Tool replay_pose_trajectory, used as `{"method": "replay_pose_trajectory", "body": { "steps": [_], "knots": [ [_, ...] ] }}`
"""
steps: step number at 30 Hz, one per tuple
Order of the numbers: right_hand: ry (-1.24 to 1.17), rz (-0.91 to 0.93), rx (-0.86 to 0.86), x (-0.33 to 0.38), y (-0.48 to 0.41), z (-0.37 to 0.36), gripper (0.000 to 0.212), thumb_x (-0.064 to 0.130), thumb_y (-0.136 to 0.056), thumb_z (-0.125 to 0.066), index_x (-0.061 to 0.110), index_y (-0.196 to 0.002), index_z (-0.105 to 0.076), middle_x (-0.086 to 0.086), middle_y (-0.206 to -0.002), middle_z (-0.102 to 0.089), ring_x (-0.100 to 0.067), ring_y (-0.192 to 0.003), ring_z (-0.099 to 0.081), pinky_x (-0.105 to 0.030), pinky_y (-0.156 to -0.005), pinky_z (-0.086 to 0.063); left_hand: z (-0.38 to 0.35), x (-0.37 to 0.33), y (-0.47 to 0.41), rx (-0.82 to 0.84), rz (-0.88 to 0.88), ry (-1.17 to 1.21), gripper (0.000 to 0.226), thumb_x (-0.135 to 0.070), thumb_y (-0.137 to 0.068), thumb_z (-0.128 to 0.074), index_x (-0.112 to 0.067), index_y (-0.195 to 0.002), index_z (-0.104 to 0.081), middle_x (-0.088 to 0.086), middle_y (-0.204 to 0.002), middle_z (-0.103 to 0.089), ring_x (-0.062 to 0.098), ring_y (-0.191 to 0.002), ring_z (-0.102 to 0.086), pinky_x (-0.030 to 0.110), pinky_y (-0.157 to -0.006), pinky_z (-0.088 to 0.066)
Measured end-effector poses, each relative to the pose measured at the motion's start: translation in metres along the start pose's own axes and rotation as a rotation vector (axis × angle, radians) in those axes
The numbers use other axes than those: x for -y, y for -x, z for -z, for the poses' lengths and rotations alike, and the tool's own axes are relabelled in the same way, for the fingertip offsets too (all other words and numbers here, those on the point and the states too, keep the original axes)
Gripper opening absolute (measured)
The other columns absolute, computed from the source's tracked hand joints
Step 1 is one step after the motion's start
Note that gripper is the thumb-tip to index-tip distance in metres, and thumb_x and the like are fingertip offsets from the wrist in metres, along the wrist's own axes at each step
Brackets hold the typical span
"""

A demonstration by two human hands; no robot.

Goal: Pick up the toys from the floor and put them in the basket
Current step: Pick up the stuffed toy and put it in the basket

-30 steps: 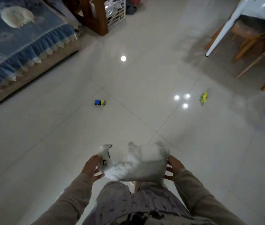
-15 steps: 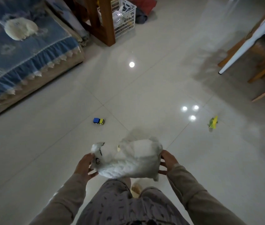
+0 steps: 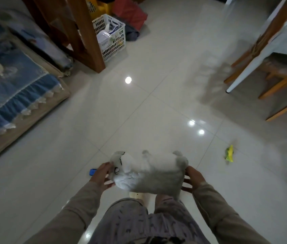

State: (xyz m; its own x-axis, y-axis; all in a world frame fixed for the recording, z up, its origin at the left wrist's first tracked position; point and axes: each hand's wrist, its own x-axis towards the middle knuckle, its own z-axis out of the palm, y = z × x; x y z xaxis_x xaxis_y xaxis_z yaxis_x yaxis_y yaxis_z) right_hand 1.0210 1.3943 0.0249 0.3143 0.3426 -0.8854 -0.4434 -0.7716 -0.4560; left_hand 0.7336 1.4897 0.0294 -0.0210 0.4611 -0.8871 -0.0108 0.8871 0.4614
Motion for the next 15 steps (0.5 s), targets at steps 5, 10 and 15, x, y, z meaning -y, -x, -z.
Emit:
{"method": "replay_pose_trajectory", "body": {
  "steps": [5,10,15],
  "knots": [
    [-0.046,0.062,-0.043,0.092,-0.032,0.007,0.019,0.022,-0.090,-0.046,0.014,-0.074,-0.054,-0.005,-0.082,-0.057,-0.023,-0.074,-0.058,-0.031,-0.061,-0.050,-0.056,-0.084,-0.037,0.077,-0.004,-0.024,0.014,-0.031,-0.092,-0.050,-0.020,-0.097,-0.057,0.006,-0.098,-0.057,0.025,-0.083,-0.055,0.032,-0.070,-0.049],
    [-0.036,0.048,-0.046,0.169,-0.084,0.013,0.017,0.021,-0.089,-0.046,0.012,-0.079,-0.055,-0.006,-0.087,-0.058,-0.025,-0.078,-0.058,-0.035,-0.066,-0.052,-0.115,-0.146,-0.076,0.075,-0.007,-0.041,0.013,-0.032,-0.092,-0.051,-0.024,-0.086,-0.058,0.001,-0.089,-0.056,0.022,-0.077,-0.054,0.030,-0.062,-0.047],
    [0.062,0.026,0.003,0.260,-0.135,0.005,0.019,0.020,-0.089,-0.046,0.013,-0.074,-0.054,-0.005,-0.088,-0.058,-0.024,-0.078,-0.058,-0.033,-0.064,-0.051,-0.165,-0.199,-0.112,-0.012,0.017,0.010,0.015,-0.029,-0.093,-0.049,-0.019,-0.103,-0.053,0.004,-0.090,-0.054,0.026,-0.085,-0.053,0.029,-0.067,-0.047]
  ]
}}
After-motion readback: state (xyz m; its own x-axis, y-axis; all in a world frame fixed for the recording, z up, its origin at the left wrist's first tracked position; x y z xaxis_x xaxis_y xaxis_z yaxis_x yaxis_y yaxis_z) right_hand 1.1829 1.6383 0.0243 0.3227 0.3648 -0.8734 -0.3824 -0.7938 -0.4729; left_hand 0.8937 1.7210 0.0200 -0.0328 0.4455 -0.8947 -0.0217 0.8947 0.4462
